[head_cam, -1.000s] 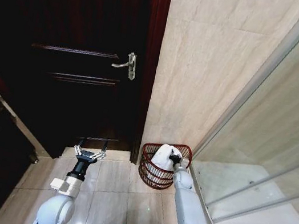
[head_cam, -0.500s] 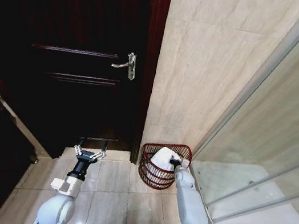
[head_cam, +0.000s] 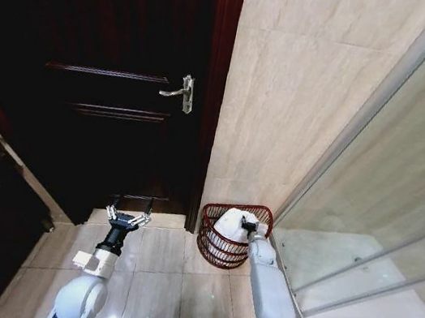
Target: Discard the used towel into the hamper.
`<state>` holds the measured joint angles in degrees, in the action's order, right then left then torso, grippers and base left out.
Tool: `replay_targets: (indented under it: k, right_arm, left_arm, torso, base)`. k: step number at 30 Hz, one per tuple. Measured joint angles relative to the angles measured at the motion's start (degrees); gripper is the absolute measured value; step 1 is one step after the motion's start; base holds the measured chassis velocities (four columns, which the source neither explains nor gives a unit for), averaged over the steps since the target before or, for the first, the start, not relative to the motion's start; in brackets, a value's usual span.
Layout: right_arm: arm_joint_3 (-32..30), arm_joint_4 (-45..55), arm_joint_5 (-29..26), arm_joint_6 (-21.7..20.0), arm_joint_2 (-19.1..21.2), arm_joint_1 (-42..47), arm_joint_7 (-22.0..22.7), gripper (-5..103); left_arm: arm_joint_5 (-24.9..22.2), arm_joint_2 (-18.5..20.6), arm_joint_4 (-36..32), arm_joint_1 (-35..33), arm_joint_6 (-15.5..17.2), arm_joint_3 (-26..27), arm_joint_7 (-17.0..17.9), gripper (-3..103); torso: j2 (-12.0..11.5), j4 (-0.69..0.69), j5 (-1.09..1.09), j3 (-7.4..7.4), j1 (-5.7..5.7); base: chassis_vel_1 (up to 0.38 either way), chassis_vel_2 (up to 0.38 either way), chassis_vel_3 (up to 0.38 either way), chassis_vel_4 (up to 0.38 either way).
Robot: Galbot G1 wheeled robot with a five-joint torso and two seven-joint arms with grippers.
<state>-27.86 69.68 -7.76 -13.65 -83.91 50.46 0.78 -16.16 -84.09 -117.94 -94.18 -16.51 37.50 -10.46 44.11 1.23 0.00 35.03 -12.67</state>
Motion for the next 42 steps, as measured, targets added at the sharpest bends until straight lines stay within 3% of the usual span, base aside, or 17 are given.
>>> replay_targets:
  k: [4, 12, 13, 20, 21, 27, 31, 38, 42]
  right_arm:
    - [-0.48, 5.61, -0.12, -1.39, 1.56, 2.22, 0.34, 71]
    - [-1.14, 11.96, -0.87, -2.79, 1.93, 4.69, 0.43, 92]
    - [-1.07, 12.95, -0.87, -3.07, 1.84, 4.97, 0.29, 100]
    - [-0.71, 13.4, -2.1, -1.3, 1.22, 3.87, 0.37, 100]
    - [-0.32, 11.88, -2.37, 0.94, 0.96, 2.87, 0.58, 100]
    - [-0.09, 11.35, -3.53, 1.45, 0.54, 2.18, 0.7, 100]
    - [0.55, 9.42, -4.44, -6.94, 1.3, 1.72, 1.13, 100]
    - [0.26, 9.8, -8.28, -5.6, 0.87, -0.09, 2.26, 100]
    - [0.59, 10.26, -8.78, -9.18, 1.14, -0.46, 2.25, 100]
  left_arm:
    - [-0.69, 0.05, -0.01, -0.26, -0.12, 0.38, 0.11, 100]
    - [-1.19, 0.29, 0.56, -0.24, -0.55, 0.66, 0.21, 100]
    - [-1.19, 0.28, 0.58, -0.18, -0.57, 0.65, 0.22, 100]
    - [-1.15, -0.03, 0.11, -0.33, -0.56, 0.8, 0.29, 100]
    - [-1.14, -0.06, 0.0, -0.52, -0.58, 0.94, 0.34, 100]
    - [-1.12, -0.19, 0.02, -0.71, -0.85, 1.05, 0.41, 100]
    - [-1.1, -0.13, 0.01, -0.64, -0.9, 1.01, 0.59, 100]
    - [-1.23, 0.11, -0.19, -0.45, -0.74, 1.06, 0.66, 100]
    - [-1.22, -0.06, -0.2, -0.37, -0.66, 1.0, 0.71, 100]
  torso:
    - [0.01, 0.01, -0.01, 0.0, 0.0]
    - [0.01, 0.0, 0.0, 0.01, 0.0]
    - [0.01, 0.0, 0.0, 0.01, 0.0]
    - [0.02, 0.0, 0.0, 0.01, -0.01]
    - [0.02, -0.01, -0.02, 0.01, -0.01]
    - [0.02, -0.01, -0.01, 0.02, -0.02]
    - [0.03, 0.01, 0.0, 0.02, -0.01]
    - [0.03, -0.02, -0.02, 0.02, -0.01]
    - [0.03, -0.01, -0.01, 0.02, -0.01]
  base:
    - [0.0, 0.0, 0.0, 0.0]
    - [0.0, 0.0, 0.0, 0.0]
    - [0.0, 0.0, 0.0, 0.0]
    - [0.0, 0.0, 0.0, 0.0]
    - [0.0, 0.0, 0.0, 0.0]
    - [0.0, 0.0, 0.0, 0.0]
    - [0.0, 0.0, 0.0, 0.0]
    - [0.0, 0.0, 0.0, 0.0]
    - [0.0, 0.0, 0.0, 0.0]
